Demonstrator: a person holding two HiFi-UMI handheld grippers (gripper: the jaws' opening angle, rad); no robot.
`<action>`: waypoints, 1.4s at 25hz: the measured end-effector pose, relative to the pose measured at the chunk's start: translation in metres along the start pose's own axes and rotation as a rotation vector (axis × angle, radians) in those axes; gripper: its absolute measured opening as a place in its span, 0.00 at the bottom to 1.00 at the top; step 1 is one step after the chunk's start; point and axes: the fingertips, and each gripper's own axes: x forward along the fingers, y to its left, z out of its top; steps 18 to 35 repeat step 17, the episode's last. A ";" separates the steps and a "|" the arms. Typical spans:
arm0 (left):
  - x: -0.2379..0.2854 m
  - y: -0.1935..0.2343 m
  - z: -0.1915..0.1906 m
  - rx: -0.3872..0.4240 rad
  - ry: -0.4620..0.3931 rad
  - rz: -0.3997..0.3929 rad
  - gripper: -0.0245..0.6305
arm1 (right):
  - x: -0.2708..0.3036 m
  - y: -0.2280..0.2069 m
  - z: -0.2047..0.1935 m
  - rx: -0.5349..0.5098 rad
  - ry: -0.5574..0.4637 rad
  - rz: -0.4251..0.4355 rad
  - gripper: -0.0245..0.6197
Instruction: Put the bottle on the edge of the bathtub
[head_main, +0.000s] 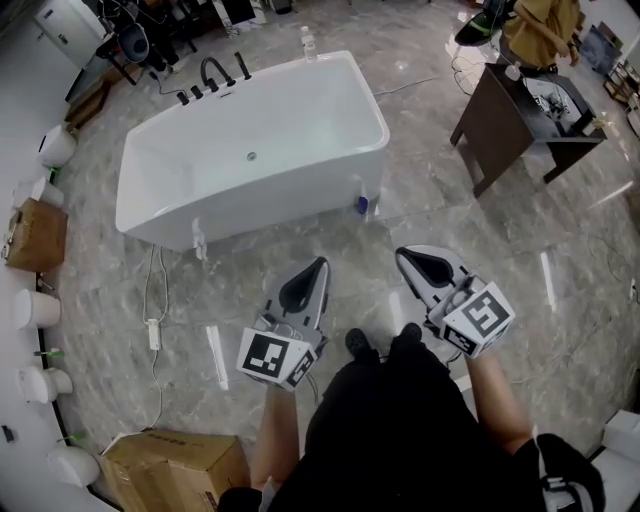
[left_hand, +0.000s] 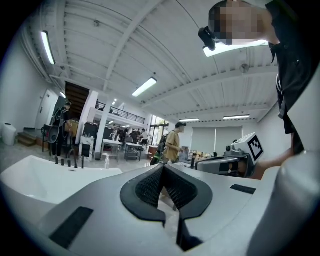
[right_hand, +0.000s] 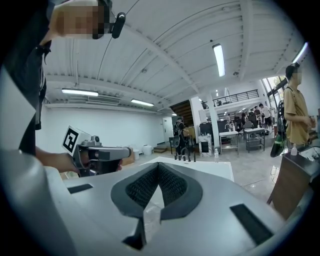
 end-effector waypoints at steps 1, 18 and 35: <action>-0.001 0.000 0.000 -0.003 0.000 0.001 0.05 | 0.000 0.002 0.001 -0.002 0.001 0.001 0.06; -0.013 -0.010 0.003 0.000 -0.008 0.008 0.05 | -0.008 0.016 0.001 -0.030 0.002 0.000 0.06; -0.013 -0.010 0.003 0.000 -0.008 0.008 0.05 | -0.008 0.016 0.001 -0.030 0.002 0.000 0.06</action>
